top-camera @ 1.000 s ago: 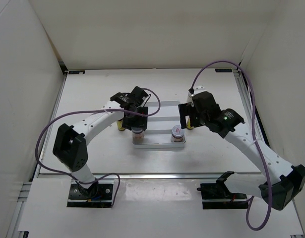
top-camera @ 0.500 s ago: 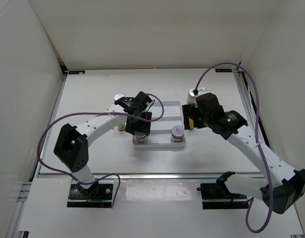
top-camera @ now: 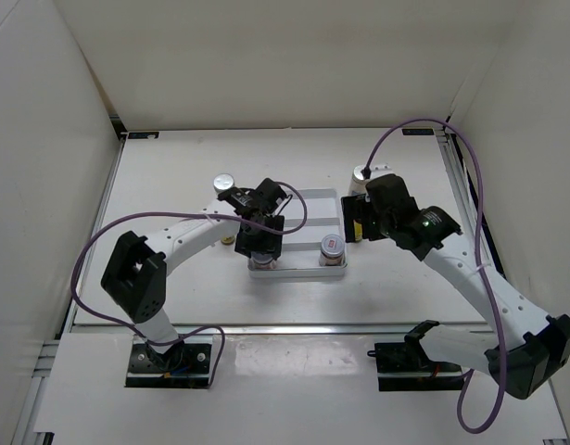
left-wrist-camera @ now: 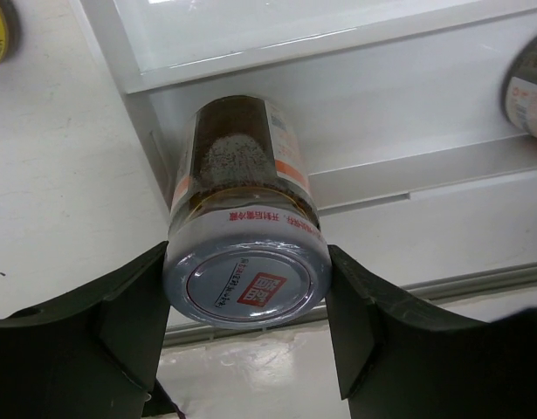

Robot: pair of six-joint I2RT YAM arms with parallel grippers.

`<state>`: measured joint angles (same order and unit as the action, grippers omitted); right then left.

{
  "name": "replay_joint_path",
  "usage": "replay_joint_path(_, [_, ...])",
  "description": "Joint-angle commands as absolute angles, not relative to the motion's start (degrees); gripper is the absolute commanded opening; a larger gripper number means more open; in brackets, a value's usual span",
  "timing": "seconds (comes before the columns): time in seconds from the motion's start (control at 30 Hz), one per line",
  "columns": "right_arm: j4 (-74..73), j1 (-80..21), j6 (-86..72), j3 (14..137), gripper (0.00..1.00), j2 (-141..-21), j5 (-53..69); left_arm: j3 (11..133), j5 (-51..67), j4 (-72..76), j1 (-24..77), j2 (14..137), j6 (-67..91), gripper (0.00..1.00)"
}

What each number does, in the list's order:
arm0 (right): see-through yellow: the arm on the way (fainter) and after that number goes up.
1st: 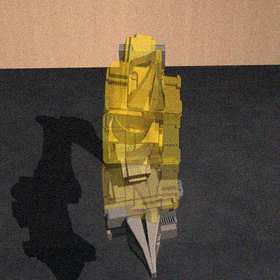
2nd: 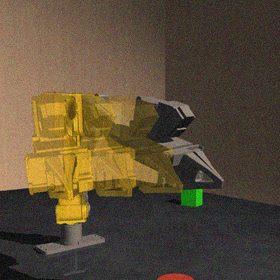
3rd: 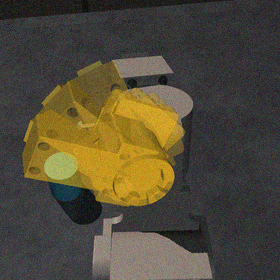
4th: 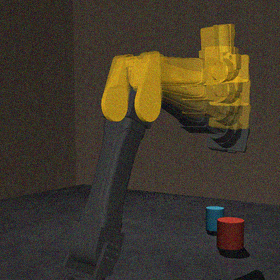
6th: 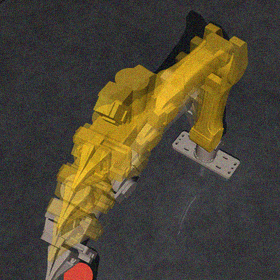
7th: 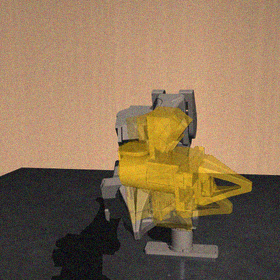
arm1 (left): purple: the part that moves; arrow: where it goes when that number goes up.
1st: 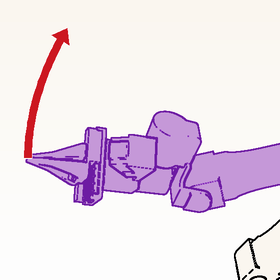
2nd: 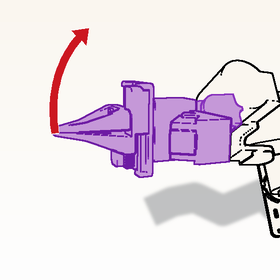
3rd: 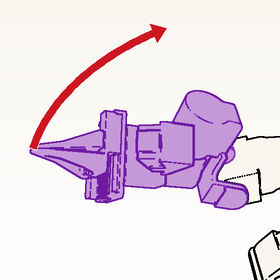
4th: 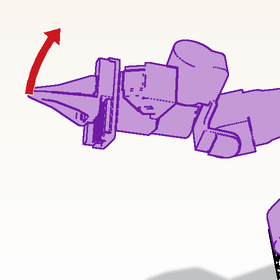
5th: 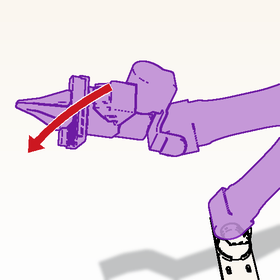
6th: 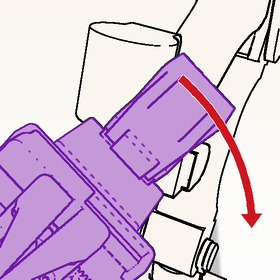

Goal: Organize the condiment bottles

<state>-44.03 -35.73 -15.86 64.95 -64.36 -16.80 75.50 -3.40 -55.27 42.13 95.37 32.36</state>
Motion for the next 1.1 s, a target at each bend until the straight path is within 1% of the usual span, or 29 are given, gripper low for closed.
replay_joint_path(0.0, [-44.82,-33.93,-16.26,65.57,1.00,-65.47,-17.84,75.32,-4.83,-55.46,42.54,94.13,32.52,0.63])
replay_joint_path(0.17, [-44.82,-30.95,-16.26,66.79,1.00,-66.01,-17.23,75.84,-6.67,-55.46,42.54,94.13,31.99,0.78])
replay_joint_path(0.23, [-44.82,-30.41,-15.74,67.41,1.00,-67.49,-16.53,76.37,-7.21,-55.46,42.54,93.61,31.99,1.00])
replay_joint_path(0.33, [-44.82,-28.65,-15.73,67.94,1.00,-69.60,-16.00,77.07,-9.22,-55.46,42.54,90.97,31.99,1.00])
replay_joint_path(0.5, [-39.91,-27.42,-15.21,67.41,1.00,-73.91,-14.95,79.28,-12.65,-55.99,42.54,85.18,31.38,1.00])
replay_joint_path(0.6, [-38.50,-27.42,-15.73,67.41,1.00,-76.99,-14.94,80.68,-15.46,-55.99,42.54,79.64,30.15,1.00])
replay_joint_path(0.7, [-36.66,-27.42,-16.26,67.41,1.00,-79.36,-14.94,81.21,-20.11,-55.99,42.54,72.97,27.60,1.00])
replay_joint_path(0.8, [-35.43,-27.42,-16.26,68.02,1.00,-81.47,-14.41,78.50,-29.05,-54.15,42.54,66.64,24.79,1.00])
replay_joint_path(0.9, [-35.42,-27.42,-16.26,68.55,0.95,-84.10,-14.94,73.40,-36.35,-52.04,41.93,60.48,22.41,1.00])
replay_joint_path(0.97, [-35.42,-26.90,-16.78,68.55,0.89,-84.89,-15.56,70.77,-39.97,-51.33,41.23,56.26,21.88,1.00])
replay_joint_path(1.0, [-35.42,-26.89,-16.79,68.55,0.86,-84.90,-16.25,67.53,-43.30,-50.20,40.61,54.68,21.88,1.00])
replay_joint_path(1.03, [-35.42,-26.89,-16.79,68.55,0.81,-85.69,-16.26,65.50,-44.55,-48.97,40.61,53.10,21.28,1.00])
replay_joint_path(1.07, [-35.42,-26.89,-16.79,68.55,0.78,-86.30,-16.26,63.56,-45.60,-46.61,40.61,49.87,21.27,1.00])
